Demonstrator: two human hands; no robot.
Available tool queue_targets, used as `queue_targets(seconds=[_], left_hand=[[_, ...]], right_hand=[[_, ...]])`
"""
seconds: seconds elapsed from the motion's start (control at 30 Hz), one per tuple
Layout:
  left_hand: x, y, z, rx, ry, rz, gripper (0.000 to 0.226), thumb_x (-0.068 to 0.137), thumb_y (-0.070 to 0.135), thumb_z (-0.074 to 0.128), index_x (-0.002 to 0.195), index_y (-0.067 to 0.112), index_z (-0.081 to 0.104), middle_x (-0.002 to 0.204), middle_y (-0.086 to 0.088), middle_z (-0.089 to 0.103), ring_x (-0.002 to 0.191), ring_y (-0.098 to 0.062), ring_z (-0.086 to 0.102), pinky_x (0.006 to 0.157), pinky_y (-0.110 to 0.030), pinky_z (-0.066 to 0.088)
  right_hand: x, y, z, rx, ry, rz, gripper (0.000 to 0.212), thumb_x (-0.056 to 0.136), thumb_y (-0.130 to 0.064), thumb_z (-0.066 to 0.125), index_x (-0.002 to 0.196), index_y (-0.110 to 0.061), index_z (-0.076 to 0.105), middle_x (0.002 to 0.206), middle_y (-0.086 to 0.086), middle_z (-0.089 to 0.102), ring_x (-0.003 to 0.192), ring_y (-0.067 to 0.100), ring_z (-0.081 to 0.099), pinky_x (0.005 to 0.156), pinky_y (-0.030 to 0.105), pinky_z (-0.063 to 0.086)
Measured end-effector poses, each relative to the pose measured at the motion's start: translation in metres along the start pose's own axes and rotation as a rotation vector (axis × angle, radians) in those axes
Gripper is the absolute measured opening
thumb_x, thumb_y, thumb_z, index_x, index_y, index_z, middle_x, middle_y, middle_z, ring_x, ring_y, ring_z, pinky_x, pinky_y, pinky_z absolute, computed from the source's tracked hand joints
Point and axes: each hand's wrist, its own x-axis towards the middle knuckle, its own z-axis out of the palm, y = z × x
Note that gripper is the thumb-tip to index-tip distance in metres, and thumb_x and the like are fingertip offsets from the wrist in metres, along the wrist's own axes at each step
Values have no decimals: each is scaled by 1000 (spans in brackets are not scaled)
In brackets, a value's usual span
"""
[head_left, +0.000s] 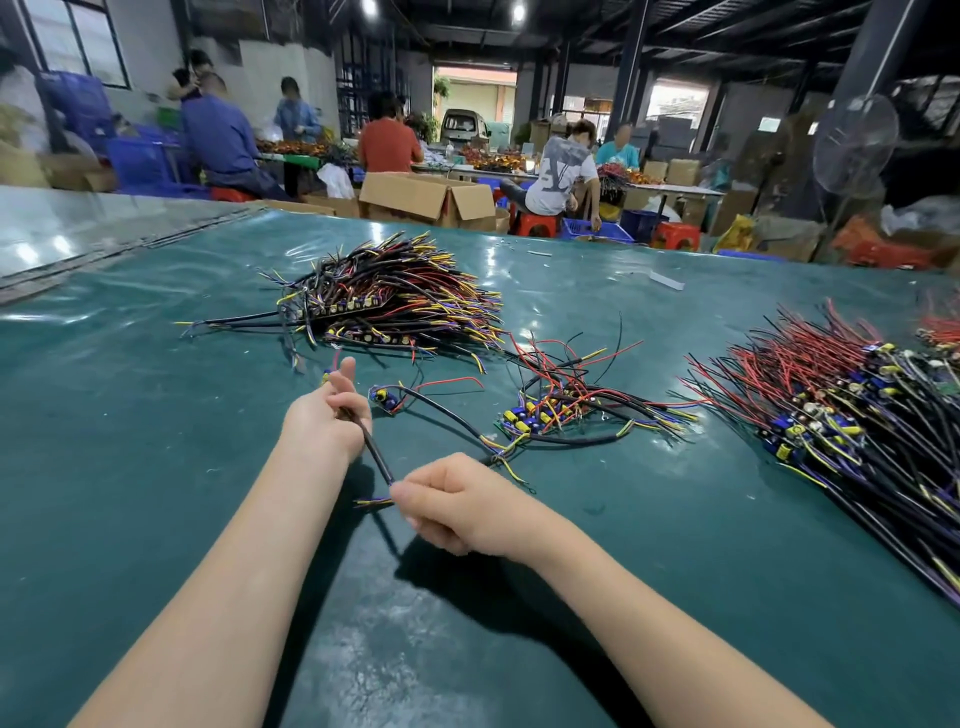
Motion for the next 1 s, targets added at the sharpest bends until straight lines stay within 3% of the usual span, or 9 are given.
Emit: queue_targets(seconds=[0.07, 0.13, 0.17, 0.3, 0.4, 0.47, 0.63, 0.8, 1.0], left_hand=[[0, 1, 0, 113, -49, -55, 28, 101, 10, 29, 81, 3, 48, 63, -4, 62, 26, -2, 44, 31, -15, 34], [-2, 3, 1, 226, -91, -124, 27, 101, 11, 31, 83, 4, 49, 60, -3, 64, 27, 0, 44, 32, -15, 35], [-4, 4, 2, 295, -118, -172, 24, 99, 10, 34, 84, 4, 51, 59, -3, 65, 28, 0, 45, 32, -15, 36], [-22, -18, 8, 777, -278, -397, 6, 70, -4, 65, 75, 0, 64, 67, -5, 70, 36, 0, 51, 23, -12, 27], [-27, -44, 2, 1371, -362, -369, 25, 95, 13, 46, 80, 4, 64, 72, 2, 70, 45, 0, 53, 25, -6, 18], [-29, -54, -2, 1522, -405, -333, 19, 98, 16, 43, 90, 6, 57, 71, 4, 73, 47, -1, 60, 27, -6, 19], [-25, -53, -3, 1470, -366, -317, 16, 97, 15, 45, 93, 5, 57, 71, 1, 72, 43, -1, 55, 27, -7, 21], [-27, -52, -3, 1311, -338, -448, 20, 94, 15, 48, 85, 4, 62, 61, 2, 68, 38, 0, 50, 27, -7, 25], [-23, -56, -6, 1492, -454, -167, 21, 95, 12, 49, 79, 8, 61, 50, 6, 62, 36, 2, 45, 29, -6, 24]], right_hand=[[-9, -3, -14, -42, -179, 76, 42, 98, -25, 42, 57, -17, 48, 41, -9, 46, 34, 2, 35, 35, 12, 28], [-17, -5, -30, -45, -238, 145, 43, 98, -30, 39, 61, -15, 57, 43, -8, 54, 35, 3, 42, 34, 12, 30], [-19, -5, -38, -14, -165, 169, 43, 98, -32, 39, 64, -13, 59, 44, -6, 56, 35, 3, 45, 34, 13, 31], [-13, 3, -58, 325, 431, 175, 37, 95, -35, 43, 77, -8, 60, 55, 1, 56, 41, 7, 47, 39, 17, 35], [-9, 9, -54, 479, 564, 145, 30, 95, -31, 46, 75, -11, 57, 52, -4, 57, 41, 5, 50, 40, 15, 40], [-7, 10, -51, 476, 598, 120, 31, 97, -23, 44, 71, -10, 56, 47, -6, 57, 37, 6, 51, 40, 13, 40], [-8, 11, -56, 522, 581, 80, 35, 99, -17, 37, 72, -8, 58, 53, 0, 61, 45, 11, 57, 47, 18, 47], [-8, 11, -59, 638, 579, 3, 33, 99, -16, 37, 79, -5, 60, 50, -1, 61, 41, 9, 58, 43, 15, 43], [-10, 13, -61, 787, 591, -37, 20, 94, -12, 46, 82, -3, 59, 55, 2, 65, 47, 13, 63, 46, 18, 49]])
